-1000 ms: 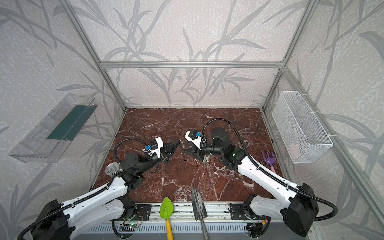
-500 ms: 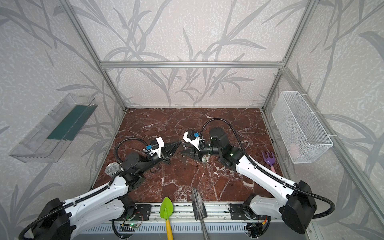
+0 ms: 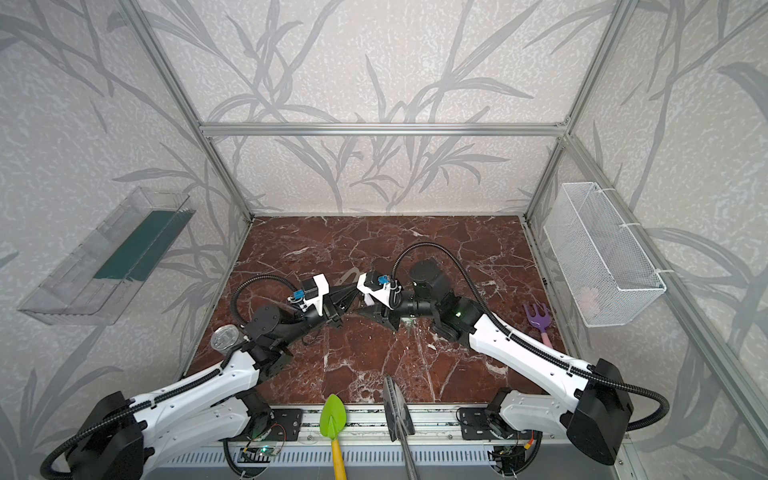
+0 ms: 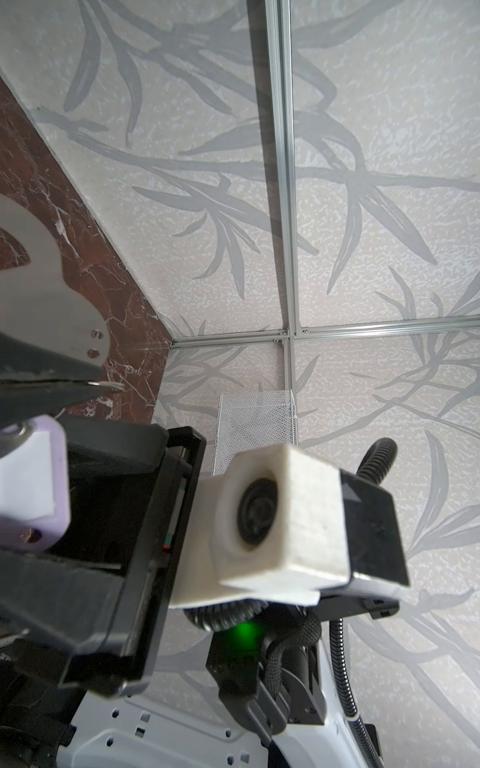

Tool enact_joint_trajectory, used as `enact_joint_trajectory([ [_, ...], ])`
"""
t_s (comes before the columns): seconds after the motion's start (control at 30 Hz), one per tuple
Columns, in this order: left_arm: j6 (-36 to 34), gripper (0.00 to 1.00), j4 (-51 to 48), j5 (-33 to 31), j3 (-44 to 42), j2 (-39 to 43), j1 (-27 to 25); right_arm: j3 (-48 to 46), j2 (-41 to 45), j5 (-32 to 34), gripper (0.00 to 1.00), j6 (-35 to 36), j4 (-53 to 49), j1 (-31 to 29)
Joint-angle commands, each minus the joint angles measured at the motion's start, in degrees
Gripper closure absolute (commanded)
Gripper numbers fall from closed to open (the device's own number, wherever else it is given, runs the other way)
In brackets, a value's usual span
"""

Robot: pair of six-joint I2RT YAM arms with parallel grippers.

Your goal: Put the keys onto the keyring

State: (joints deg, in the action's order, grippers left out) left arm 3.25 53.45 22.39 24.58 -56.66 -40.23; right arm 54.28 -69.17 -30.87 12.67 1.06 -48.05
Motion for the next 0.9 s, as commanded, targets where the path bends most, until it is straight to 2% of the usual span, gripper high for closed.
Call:
enact_joint_trajectory([
  [0.0, 0.62, 1.0, 1.58, 0.02, 0.16, -0.47, -0.07, 2.23, 1.66, 1.96, 0.65, 2.71, -1.2, -1.95],
  [0.2, 0.36, 1.0, 1.24, -0.35, -0.03, 0.2, -0.05, 0.85, 3.18, 5.55, 0.66, 2.96, -2.07, -1.9],
  [0.37, 0.16, 1.0, 1.1, -0.42, -0.1, 0.49, -0.03, -0.29, 4.55, 8.67, 0.63, 2.24, -2.4, -1.65],
  [0.67, 0.18, 1.0, 1.04, -0.33, -0.13, 0.72, -0.03, -1.0, 5.33, 9.3, 0.62, 0.83, -2.52, 0.1],
  [0.87, 0.14, 1.0, 1.02, -0.16, -0.04, 0.74, -0.03, -1.12, 4.92, 9.32, 0.67, 0.29, -2.87, 1.59],
])
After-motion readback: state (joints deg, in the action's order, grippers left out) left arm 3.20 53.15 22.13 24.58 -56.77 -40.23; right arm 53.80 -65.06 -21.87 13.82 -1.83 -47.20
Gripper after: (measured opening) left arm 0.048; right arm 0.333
